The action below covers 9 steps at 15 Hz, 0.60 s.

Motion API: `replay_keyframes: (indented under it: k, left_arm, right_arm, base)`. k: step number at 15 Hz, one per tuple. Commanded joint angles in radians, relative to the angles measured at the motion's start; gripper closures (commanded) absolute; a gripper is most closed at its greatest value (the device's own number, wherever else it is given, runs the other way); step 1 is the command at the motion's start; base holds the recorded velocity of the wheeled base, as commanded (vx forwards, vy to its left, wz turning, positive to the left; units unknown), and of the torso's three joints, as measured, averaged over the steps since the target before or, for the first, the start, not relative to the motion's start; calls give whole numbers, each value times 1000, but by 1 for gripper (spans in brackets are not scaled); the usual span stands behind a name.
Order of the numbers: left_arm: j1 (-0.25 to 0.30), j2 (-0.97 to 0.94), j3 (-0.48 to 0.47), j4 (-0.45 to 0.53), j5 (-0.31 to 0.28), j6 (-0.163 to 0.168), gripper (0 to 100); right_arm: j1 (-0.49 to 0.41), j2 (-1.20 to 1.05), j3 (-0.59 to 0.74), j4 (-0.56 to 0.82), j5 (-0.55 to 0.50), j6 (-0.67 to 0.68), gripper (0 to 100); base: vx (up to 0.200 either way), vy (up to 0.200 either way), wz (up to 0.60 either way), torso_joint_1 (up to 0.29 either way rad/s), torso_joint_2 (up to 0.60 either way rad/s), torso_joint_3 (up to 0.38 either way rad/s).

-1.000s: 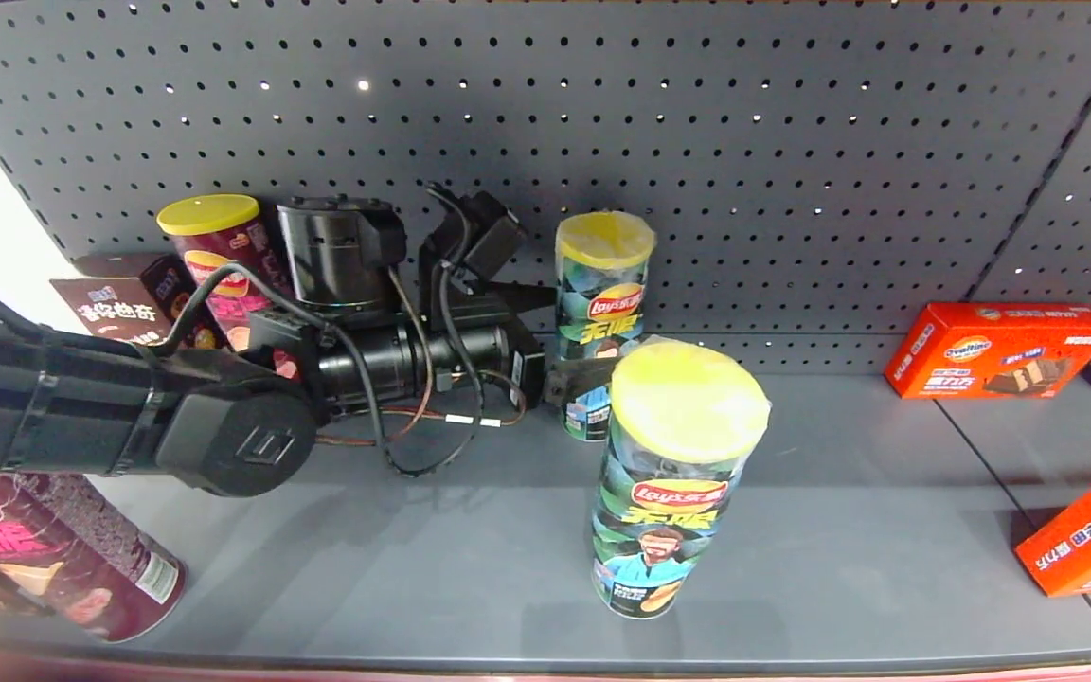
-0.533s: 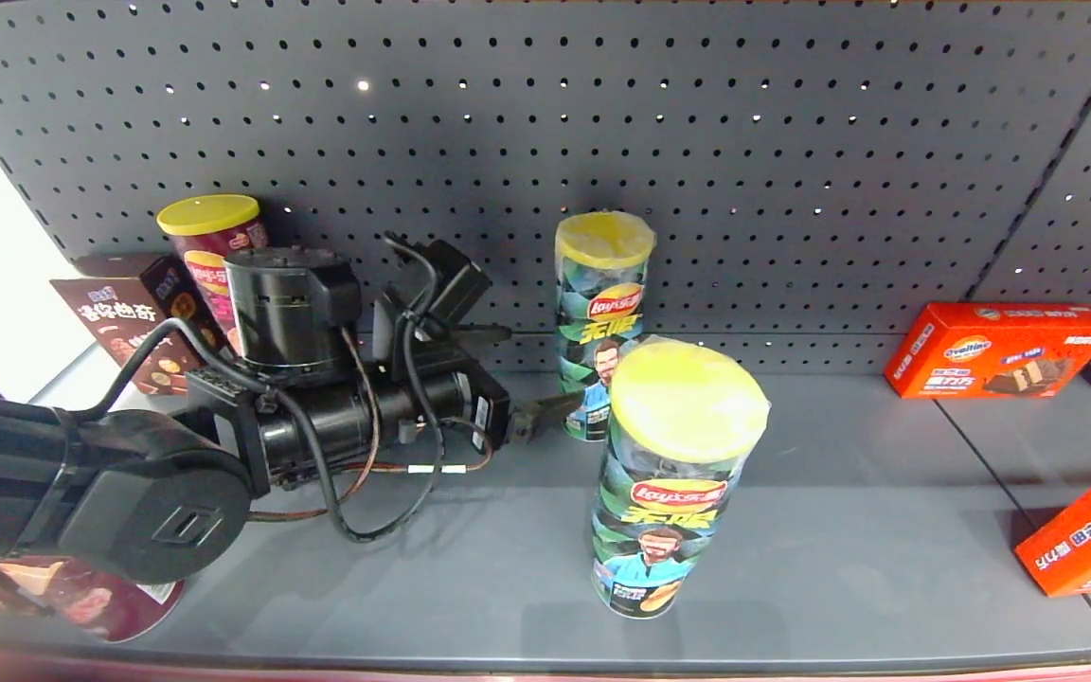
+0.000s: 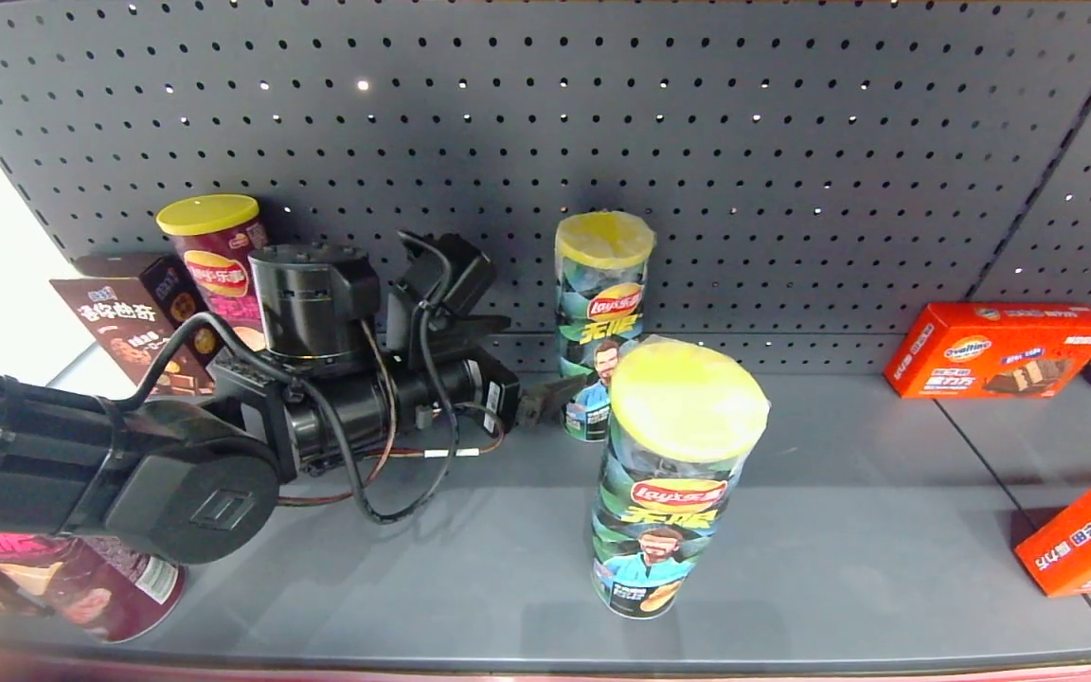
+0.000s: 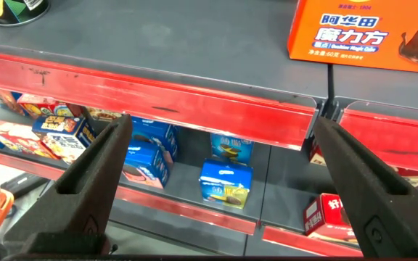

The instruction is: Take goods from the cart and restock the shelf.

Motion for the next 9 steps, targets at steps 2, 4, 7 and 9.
replay_keyframes:
  k: [2, 4, 7, 9]
  left_arm:
    - [5, 22, -12, 0, 0, 0, 0]
    - [19, 27, -20, 0, 0, 0, 0]
    - [23, 31, -25, 0, 0, 0, 0]
    - [29, 37, -32, 0, 0, 0, 0]
  right_arm:
    - [0, 2, 0, 0, 0, 0, 0]
    - [2, 2, 0, 0, 0, 0, 0]
    - [2, 2, 0, 0, 0, 0, 0]
    - [0, 2, 0, 0, 0, 0, 0]
  base:
    - [0, 0, 0, 0, 0, 0]
    - [0, 0, 0, 0, 0, 0]
    - [0, 0, 0, 0, 0, 0]
    - [0, 0, 0, 0, 0, 0]
